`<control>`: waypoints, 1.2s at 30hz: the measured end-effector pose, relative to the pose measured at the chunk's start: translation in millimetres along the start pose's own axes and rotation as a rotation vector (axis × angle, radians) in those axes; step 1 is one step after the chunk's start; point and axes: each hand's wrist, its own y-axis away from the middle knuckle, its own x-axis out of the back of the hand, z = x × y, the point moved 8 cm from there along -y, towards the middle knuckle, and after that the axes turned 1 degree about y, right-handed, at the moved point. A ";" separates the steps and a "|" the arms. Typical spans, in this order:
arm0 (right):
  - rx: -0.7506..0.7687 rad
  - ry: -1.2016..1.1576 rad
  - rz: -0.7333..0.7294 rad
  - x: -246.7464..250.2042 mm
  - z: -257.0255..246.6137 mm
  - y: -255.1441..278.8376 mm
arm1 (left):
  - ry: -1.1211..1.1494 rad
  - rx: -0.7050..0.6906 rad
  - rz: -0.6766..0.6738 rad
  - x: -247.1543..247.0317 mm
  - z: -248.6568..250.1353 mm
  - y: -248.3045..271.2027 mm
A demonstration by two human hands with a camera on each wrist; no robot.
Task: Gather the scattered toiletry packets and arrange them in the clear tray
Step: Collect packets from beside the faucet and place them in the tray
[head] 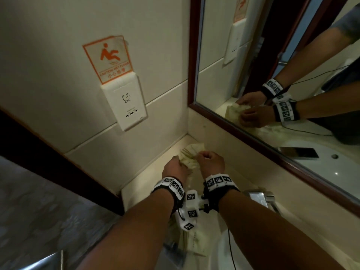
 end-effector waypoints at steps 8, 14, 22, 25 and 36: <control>0.156 0.308 -0.072 13.4 -26.8 34.0 | 0.174 -0.087 -0.029 19.5 15.9 29.4; 0.190 0.318 -0.083 27.8 -32.1 58.1 | 0.240 -0.093 -0.104 30.0 19.9 48.7; 0.219 0.300 -0.052 46.2 -36.4 86.3 | 0.384 -0.048 -0.168 34.6 29.5 82.4; 0.275 0.345 -0.017 52.9 -43.5 98.5 | 0.441 -0.045 -0.172 34.7 30.7 87.4; 0.308 0.415 -0.017 80.6 -43.0 151.1 | 0.299 -0.134 -0.176 32.6 42.5 134.0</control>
